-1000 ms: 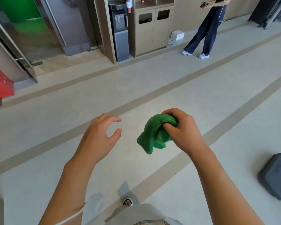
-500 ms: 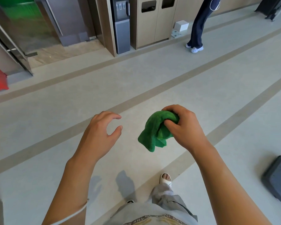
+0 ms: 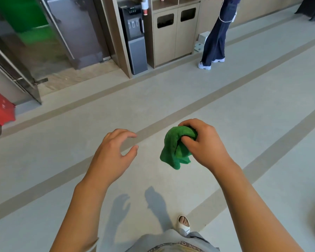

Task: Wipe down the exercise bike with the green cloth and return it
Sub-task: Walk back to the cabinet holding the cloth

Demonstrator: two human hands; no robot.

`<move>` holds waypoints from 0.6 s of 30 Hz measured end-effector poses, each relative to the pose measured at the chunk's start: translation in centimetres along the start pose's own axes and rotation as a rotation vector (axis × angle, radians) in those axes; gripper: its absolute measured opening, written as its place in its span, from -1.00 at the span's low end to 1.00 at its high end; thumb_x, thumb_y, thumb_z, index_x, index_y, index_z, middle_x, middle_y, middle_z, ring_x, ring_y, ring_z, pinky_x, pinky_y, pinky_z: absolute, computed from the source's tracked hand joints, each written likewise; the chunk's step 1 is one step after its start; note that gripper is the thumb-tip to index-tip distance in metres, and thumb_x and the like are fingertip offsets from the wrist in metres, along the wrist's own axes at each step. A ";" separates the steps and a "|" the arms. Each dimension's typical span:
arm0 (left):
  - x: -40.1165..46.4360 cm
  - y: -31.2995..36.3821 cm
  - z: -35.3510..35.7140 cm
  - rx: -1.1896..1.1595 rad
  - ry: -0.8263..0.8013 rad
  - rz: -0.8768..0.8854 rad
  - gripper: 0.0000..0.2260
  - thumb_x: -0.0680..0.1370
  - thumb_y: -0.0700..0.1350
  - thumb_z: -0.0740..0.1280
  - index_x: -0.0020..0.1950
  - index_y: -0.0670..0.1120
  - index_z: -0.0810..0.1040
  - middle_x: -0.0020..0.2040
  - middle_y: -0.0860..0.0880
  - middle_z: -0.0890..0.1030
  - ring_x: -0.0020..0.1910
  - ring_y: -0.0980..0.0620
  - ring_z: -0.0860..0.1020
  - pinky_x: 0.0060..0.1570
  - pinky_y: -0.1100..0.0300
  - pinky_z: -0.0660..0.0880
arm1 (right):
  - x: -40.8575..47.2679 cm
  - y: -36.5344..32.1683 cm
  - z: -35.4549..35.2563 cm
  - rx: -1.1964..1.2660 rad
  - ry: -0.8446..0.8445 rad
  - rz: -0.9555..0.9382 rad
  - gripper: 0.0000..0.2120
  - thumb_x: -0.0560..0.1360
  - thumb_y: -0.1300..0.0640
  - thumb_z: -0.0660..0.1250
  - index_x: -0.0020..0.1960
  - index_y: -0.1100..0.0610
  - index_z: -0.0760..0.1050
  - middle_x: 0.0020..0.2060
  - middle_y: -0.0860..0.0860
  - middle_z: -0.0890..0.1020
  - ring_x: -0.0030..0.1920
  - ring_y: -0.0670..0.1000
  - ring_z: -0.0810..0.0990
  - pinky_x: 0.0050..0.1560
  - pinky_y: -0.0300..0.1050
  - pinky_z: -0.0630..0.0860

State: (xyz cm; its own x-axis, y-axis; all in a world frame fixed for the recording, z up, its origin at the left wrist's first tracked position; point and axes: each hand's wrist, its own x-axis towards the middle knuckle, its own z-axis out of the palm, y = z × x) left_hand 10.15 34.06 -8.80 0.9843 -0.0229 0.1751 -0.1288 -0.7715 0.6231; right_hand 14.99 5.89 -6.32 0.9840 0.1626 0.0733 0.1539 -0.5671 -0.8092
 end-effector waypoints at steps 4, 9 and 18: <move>4.4 2.1 1.9 0.007 -0.003 -0.011 -0.80 0.60 0.02 0.39 0.22 0.20 0.57 0.20 0.33 0.51 0.28 0.17 0.49 0.20 0.31 0.37 | 4.1 1.9 -2.5 0.022 -0.016 -0.010 -0.71 0.47 0.23 0.32 0.06 -0.11 0.62 -0.06 -0.24 0.65 -0.06 -0.16 0.62 -0.06 -0.01 0.63; 8.5 3.0 3.7 0.033 -0.010 -0.048 -0.80 0.60 0.04 0.39 0.21 0.20 0.56 0.20 0.33 0.51 0.28 0.17 0.50 0.17 0.35 0.37 | 8.6 4.0 -3.9 0.036 -0.051 -0.017 -0.72 0.49 0.24 0.33 0.09 -0.06 0.64 -0.05 -0.20 0.66 -0.05 -0.11 0.63 -0.01 0.06 0.64; 16.3 1.3 5.0 0.055 -0.056 -0.069 -0.79 0.59 0.03 0.39 0.22 0.18 0.57 0.18 0.32 0.52 0.25 0.19 0.50 0.14 0.45 0.34 | 16.0 6.3 -3.3 0.062 -0.070 0.007 -0.72 0.49 0.25 0.34 0.09 -0.05 0.64 -0.05 -0.20 0.66 -0.05 -0.13 0.62 -0.01 0.03 0.63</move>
State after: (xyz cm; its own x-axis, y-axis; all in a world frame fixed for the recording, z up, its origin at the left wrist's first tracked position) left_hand 26.66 29.50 -8.97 0.9960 -0.0032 0.0897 -0.0557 -0.8060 0.5894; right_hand 31.95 2.25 -8.29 0.9761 0.2155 0.0284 0.1388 -0.5176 -0.8443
